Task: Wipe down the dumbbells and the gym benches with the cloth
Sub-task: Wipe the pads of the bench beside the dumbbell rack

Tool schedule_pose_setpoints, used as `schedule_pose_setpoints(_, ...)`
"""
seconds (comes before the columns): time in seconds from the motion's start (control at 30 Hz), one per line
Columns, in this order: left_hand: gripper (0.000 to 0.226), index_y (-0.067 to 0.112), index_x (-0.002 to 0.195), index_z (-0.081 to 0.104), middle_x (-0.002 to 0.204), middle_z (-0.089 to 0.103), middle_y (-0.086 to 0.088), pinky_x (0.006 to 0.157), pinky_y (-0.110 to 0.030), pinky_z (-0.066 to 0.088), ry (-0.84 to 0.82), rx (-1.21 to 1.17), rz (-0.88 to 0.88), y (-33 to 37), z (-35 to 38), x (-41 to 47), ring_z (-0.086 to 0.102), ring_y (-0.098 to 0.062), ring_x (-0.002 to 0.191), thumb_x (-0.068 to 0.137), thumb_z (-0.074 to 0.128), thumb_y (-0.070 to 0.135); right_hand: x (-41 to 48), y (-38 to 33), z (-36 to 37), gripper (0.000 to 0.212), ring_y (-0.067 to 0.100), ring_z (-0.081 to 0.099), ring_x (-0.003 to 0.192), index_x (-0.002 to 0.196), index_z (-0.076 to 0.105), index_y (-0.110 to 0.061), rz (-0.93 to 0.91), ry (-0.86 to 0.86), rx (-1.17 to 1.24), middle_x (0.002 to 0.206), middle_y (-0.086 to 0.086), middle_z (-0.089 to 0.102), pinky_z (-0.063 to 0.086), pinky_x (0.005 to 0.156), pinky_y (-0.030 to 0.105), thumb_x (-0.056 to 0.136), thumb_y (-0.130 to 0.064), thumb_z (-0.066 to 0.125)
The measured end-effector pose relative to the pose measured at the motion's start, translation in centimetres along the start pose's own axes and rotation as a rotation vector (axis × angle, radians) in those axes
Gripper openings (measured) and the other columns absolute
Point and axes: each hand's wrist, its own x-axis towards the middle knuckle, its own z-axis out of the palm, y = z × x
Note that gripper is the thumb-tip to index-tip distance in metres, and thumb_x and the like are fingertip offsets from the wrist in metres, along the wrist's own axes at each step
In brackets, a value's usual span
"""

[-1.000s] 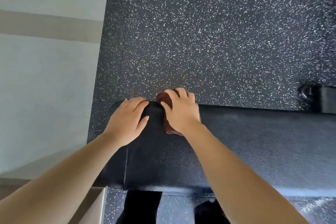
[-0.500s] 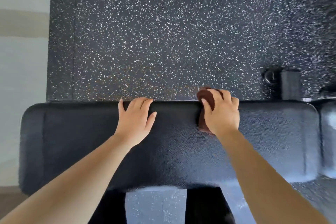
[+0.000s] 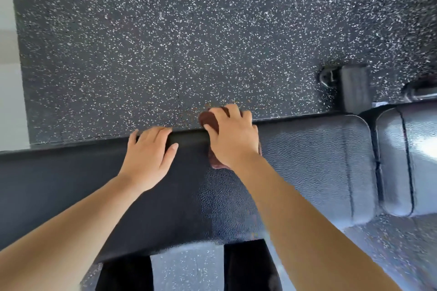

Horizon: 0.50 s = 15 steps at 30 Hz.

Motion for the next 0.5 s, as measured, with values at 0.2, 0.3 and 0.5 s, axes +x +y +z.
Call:
schedule_pose_setpoints(0.2, 0.055, 0.009, 0.118, 0.055, 0.118, 0.062, -0.005, 0.096, -0.049, 0.036, 0.008, 0.016, 0.011, 10.1, 1.3, 3.1, 0.058, -0.026, 0.108, 0.089, 0.023, 0.044, -0.3, 12.9, -4.8, 0.039, 0.034, 0.035, 0.117, 0.131, 0.042, -0.032, 0.163, 0.062, -0.024, 0.135, 0.002, 0.038, 0.043, 0.087, 0.048, 0.094, -0.047, 0.041)
schedule_pose_setpoints(0.3, 0.050, 0.014, 0.113, 0.056, 0.113, 0.063, -0.002, 0.092, -0.046, 0.034, 0.050, 0.030, -0.082, 12.2, 2.2, 3.9, 0.058, -0.026, 0.101, 0.088, 0.024, 0.043, -0.5, 16.1, -5.7, 0.042, 0.034, 0.035, 0.119, 0.132, 0.043, -0.031, 0.221, 0.094, -0.016, 0.136, 0.002, 0.038, 0.044, 0.089, 0.049, 0.094, -0.047, 0.042)
schedule_pose_setpoints(0.5, 0.046, 0.016, 0.111, 0.058, 0.109, 0.064, -0.002, 0.086, -0.043, 0.034, 0.115, 0.052, -0.085, 12.0, 2.6, 4.0, 0.059, -0.027, 0.096, 0.086, 0.028, 0.041, -0.6, 12.6, -4.1, 0.041, 0.034, 0.036, 0.118, 0.131, 0.042, -0.032, 0.077, 0.090, -0.042, 0.136, 0.003, 0.037, 0.041, 0.091, 0.048, 0.093, -0.047, 0.043)
